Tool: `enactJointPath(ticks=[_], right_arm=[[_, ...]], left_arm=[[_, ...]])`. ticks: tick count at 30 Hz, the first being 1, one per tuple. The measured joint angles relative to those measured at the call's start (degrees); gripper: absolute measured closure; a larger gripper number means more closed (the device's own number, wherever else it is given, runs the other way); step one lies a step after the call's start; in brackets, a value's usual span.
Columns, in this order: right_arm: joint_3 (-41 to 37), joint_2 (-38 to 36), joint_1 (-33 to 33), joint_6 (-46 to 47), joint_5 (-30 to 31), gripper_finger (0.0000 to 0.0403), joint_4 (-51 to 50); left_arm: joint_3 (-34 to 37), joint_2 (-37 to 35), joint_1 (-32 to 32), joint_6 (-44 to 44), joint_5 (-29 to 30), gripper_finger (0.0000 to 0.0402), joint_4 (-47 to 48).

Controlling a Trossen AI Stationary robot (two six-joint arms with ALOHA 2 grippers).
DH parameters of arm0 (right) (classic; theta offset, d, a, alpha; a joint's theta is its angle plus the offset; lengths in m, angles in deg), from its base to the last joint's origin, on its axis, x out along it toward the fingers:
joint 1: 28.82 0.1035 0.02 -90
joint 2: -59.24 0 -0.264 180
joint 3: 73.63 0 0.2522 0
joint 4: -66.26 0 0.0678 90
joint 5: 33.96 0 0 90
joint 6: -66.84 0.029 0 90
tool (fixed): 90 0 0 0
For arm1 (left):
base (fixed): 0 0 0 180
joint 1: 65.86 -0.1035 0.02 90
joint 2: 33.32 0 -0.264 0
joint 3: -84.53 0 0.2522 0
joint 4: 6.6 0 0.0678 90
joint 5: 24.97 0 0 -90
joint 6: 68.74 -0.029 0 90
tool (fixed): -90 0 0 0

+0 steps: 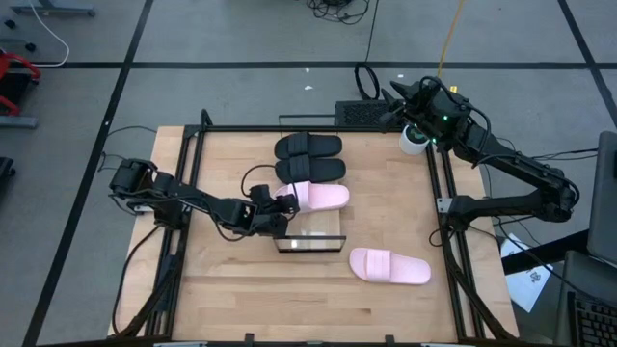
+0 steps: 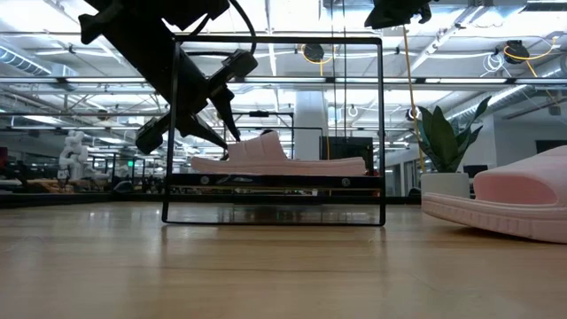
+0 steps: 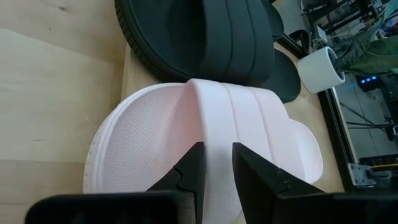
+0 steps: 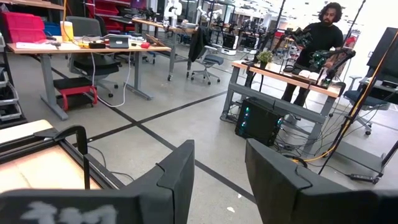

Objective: Pick and place slides into the shelf
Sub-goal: Put the top pink slipper on the shelf, then put the pink slipper on the shelf

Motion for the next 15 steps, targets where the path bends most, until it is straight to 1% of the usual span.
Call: enactJointPath(ticks=[9, 15], right_arm=[[0.0, 0.0, 0.0, -0.8, 0.0, 0.0268, 0.0], [0.0, 0.0, 0.0, -1.3, 0.0, 0.0268, 0.0]], left_arm=[[0.0, 0.0, 0.0, 0.0, 0.8, 0.0327, 0.1], [0.0, -0.5, 0.1, 0.7, 0.8, 0.0327, 2.0]])
